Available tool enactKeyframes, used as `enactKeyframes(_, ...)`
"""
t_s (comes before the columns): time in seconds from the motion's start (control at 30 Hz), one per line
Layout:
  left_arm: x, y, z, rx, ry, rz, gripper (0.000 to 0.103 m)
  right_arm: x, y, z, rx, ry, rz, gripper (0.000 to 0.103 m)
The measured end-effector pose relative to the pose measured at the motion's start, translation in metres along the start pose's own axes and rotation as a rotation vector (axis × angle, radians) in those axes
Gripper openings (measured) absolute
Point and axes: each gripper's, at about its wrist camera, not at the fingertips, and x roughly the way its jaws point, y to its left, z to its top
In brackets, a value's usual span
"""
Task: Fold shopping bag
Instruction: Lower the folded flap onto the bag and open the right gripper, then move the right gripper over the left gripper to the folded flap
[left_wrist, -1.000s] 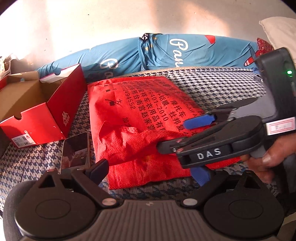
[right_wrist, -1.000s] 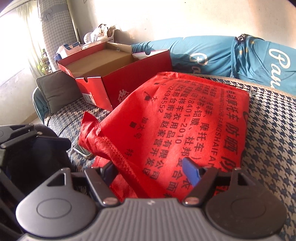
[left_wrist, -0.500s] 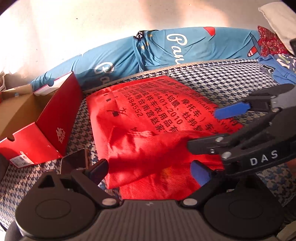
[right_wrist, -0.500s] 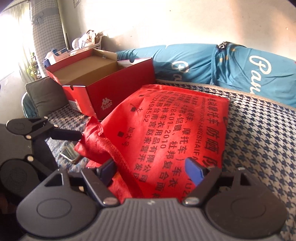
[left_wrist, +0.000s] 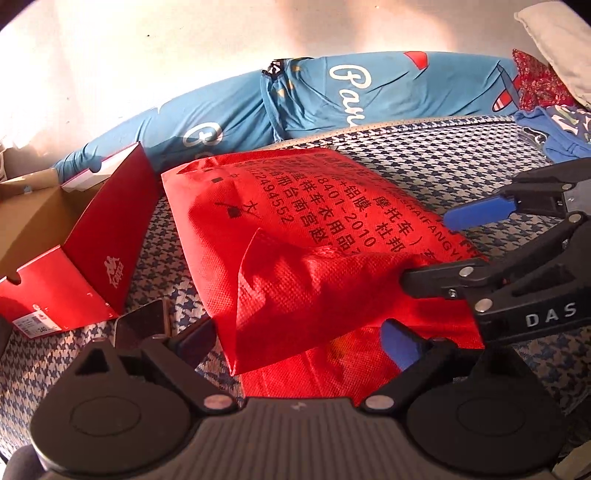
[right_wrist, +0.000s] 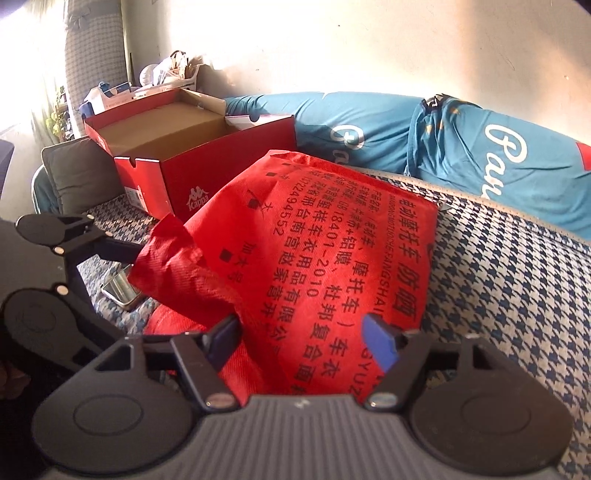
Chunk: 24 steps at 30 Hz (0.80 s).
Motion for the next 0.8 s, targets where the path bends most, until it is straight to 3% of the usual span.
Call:
enactKeyframes(0.07,0.001,-0.001,0.001,0.007,-0.006,-0.009,0.097,-0.002,0.002,0.0,-0.003,-0.001,0.015,0.029)
enactKeyframes(0.2,-0.002,-0.008,0.005,0.045,-0.046,-0.011,0.097,-0.009,0.002,0.001,0.005,-0.015,0.025,0.019)
enactKeyframes(0.3,-0.006,-0.013,0.009,0.071,-0.08,-0.031,0.097,-0.016,-0.002,0.003,0.019,-0.022,0.034,0.018)
enactKeyframes(0.5,0.0,-0.014,0.007,0.076,-0.061,-0.02,0.1,-0.019,-0.013,0.005,0.039,-0.029,-0.056,0.034)
enactKeyframes(0.73,0.002,-0.011,0.006,0.055,-0.058,-0.028,0.1,-0.008,-0.024,0.022,0.013,-0.045,-0.113,0.067)
enactKeyframes(0.8,0.002,-0.011,0.005,0.056,-0.059,-0.03,0.1,-0.002,-0.022,0.026,0.0,-0.038,-0.115,0.067)
